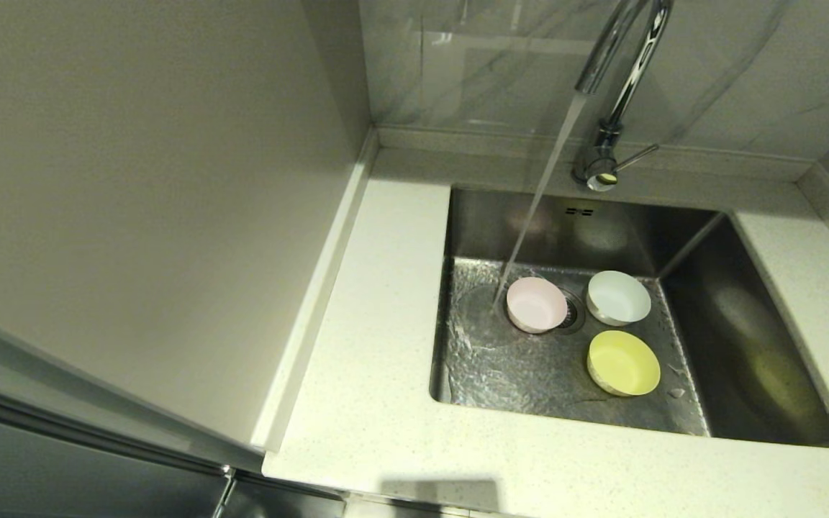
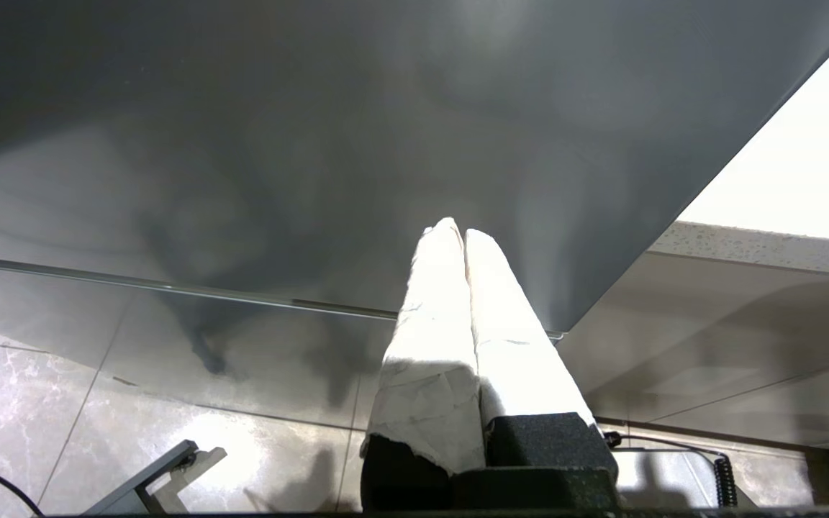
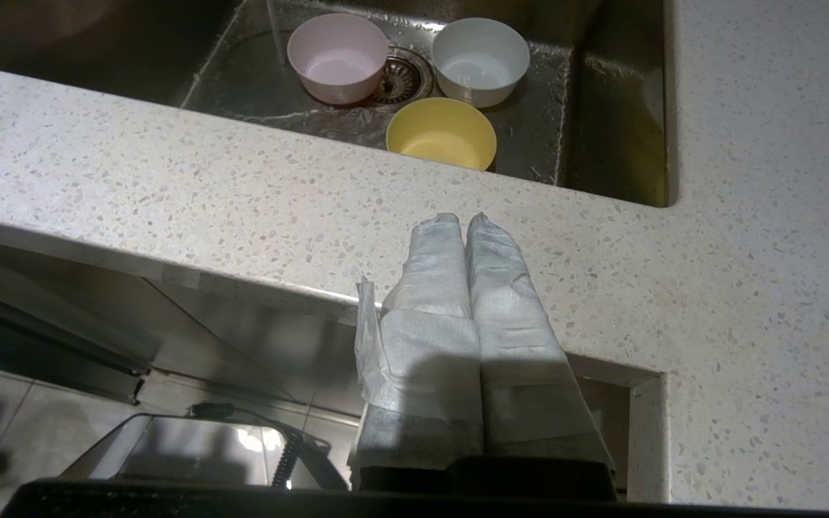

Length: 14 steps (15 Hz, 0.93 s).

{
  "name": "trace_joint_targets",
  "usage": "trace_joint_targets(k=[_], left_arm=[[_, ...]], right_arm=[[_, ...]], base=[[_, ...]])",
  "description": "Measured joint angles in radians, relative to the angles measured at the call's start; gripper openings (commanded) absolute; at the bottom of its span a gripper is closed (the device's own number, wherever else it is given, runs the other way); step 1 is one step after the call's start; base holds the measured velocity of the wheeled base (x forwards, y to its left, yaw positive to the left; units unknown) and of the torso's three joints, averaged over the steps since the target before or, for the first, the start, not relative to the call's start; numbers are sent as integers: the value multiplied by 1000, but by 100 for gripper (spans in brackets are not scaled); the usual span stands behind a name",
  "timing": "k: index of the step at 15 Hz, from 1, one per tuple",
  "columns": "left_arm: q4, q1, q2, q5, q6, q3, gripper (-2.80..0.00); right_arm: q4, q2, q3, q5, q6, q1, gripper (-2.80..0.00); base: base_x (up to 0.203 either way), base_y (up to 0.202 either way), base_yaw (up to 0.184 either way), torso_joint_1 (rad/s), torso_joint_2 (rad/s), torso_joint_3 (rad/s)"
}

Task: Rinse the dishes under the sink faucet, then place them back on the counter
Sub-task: Wait for the water to rinse the bowl

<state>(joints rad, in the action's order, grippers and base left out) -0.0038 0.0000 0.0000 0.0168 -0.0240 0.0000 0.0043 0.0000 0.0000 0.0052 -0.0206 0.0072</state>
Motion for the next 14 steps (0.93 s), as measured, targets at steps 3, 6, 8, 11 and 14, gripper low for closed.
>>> trace_joint_targets(k=[3,6,8,11,14], left_arm=[[0,0,0,-1,0,0,-280],[0,0,0,0,0,0,-280],[0,0,0,-1,0,0,-280],[0,0,0,0,0,0,-280],[0,0,0,0,0,0,-280]], right_arm=[[0,0,0,0,0,0,-280],[0,0,0,0,0,0,-280],[0,0,0,0,0,0,-280],[0,0,0,1,0,0,-280],[0,0,0,1,0,0,-280]], base=[[0,0,0,0,0,0],[0,0,0,0,0,0],[0,0,0,0,0,0],[0,0,0,0,0,0],[0,0,0,0,0,0]])
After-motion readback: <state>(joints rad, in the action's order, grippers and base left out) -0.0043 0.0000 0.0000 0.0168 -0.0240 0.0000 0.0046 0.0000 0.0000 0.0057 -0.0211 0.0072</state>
